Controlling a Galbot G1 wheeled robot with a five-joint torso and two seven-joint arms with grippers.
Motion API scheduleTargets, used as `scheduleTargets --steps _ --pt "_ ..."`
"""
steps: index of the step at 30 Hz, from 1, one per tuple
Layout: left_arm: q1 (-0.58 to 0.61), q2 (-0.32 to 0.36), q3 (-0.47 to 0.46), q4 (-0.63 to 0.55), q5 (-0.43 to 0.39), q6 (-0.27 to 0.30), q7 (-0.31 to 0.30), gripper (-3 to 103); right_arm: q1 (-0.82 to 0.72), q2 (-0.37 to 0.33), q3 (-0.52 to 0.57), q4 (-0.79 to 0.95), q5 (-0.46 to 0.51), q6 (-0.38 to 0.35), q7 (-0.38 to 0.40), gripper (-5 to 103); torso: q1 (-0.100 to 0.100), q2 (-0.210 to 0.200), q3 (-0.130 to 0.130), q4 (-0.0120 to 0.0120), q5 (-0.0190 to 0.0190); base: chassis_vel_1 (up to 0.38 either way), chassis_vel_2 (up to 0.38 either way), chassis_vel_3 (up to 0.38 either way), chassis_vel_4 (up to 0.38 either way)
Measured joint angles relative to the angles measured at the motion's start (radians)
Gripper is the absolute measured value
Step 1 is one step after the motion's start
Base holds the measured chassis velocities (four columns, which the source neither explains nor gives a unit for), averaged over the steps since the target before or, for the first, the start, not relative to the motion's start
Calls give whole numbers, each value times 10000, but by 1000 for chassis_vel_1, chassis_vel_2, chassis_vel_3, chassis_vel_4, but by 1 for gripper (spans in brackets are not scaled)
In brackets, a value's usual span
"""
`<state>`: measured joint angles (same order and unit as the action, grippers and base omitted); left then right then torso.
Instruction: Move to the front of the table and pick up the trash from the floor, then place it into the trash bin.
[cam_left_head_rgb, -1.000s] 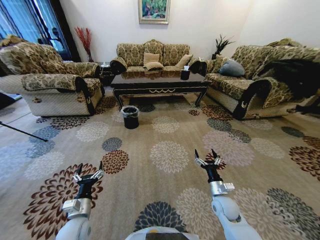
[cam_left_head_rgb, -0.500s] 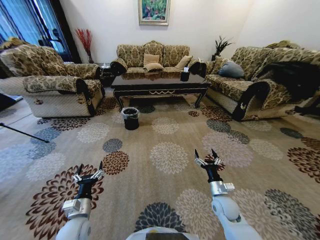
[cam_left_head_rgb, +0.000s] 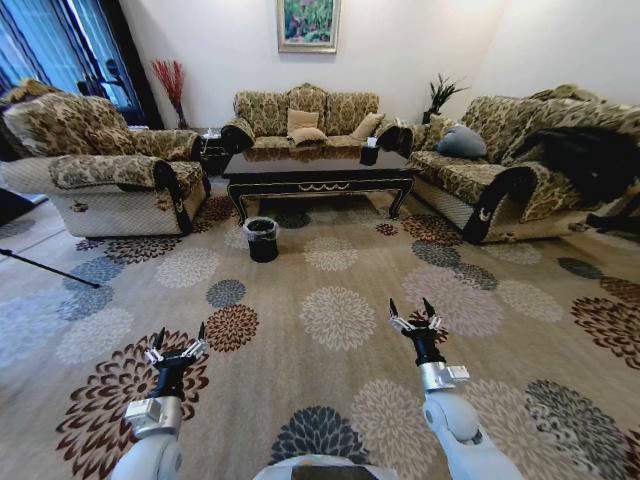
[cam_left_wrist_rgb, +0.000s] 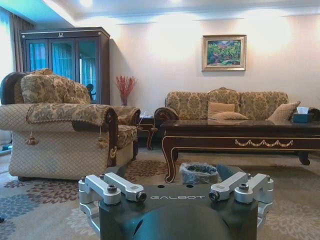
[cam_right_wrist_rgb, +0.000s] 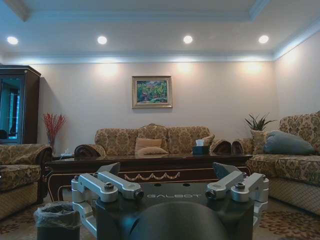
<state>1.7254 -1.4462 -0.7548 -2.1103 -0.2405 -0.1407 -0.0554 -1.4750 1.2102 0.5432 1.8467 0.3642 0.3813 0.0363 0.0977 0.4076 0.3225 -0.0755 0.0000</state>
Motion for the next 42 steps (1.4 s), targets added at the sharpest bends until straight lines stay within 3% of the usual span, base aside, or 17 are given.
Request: scheduleTargets --steps 42 --pt "0 0 0 0 0 0 -1 100 0 0 0 0 0 0 0 100 644 1699 1057 0 0 0 0 0 0"
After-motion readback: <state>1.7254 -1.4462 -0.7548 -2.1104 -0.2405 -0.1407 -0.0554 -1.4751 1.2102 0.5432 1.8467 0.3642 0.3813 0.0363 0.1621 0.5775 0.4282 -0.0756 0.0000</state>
